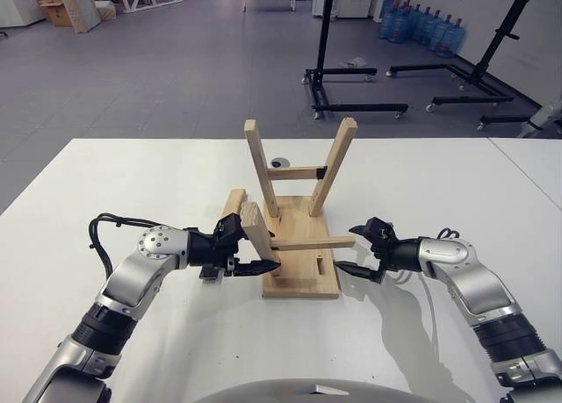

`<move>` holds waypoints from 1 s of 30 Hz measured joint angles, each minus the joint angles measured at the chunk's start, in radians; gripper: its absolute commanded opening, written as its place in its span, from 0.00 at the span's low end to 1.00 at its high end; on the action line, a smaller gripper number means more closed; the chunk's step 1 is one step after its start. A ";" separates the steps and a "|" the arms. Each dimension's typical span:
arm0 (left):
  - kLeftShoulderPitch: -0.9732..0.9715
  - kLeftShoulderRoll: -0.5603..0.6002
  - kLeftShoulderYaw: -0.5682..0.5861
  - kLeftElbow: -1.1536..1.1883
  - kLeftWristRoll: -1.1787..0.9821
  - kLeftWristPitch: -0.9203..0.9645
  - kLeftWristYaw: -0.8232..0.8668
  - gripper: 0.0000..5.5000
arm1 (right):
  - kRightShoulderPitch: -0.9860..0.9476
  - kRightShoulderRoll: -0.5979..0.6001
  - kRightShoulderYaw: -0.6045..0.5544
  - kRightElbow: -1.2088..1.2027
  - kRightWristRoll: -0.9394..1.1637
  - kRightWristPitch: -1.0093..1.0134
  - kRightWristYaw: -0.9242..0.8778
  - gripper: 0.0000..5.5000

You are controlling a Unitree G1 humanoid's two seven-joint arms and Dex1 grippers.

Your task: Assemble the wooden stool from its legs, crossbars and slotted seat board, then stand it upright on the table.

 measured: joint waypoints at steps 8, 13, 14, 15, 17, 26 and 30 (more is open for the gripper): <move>0.133 0.125 0.014 -0.097 0.073 -0.024 -0.032 0.92 | 0.036 0.000 -0.004 -0.001 0.001 -0.001 -0.010 0.92; 0.235 0.206 0.269 -0.192 0.036 0.117 0.115 0.98 | 0.080 -0.009 -0.069 0.001 0.009 -0.006 -0.046 0.92; 0.234 0.200 0.347 -0.210 0.015 0.188 0.189 0.98 | 0.082 -0.011 -0.092 0.002 0.012 -0.006 -0.057 0.92; 0.223 0.192 0.404 -0.223 0.012 0.249 0.256 0.98 | 0.086 -0.012 -0.112 0.003 0.016 -0.006 -0.069 0.92; 0.181 0.156 0.470 -0.276 0.015 0.396 0.420 0.98 | 0.097 -0.009 -0.138 0.009 0.020 -0.006 -0.095 0.92; 0.014 -0.322 0.487 -0.512 -0.023 1.062 0.879 0.98 | 0.112 0.067 -0.121 -0.029 0.021 0.002 -0.158 0.92; -0.021 -0.405 0.538 -0.510 -0.020 1.248 0.930 0.98 | 0.137 0.095 -0.105 -0.045 0.020 0.011 -0.179 0.92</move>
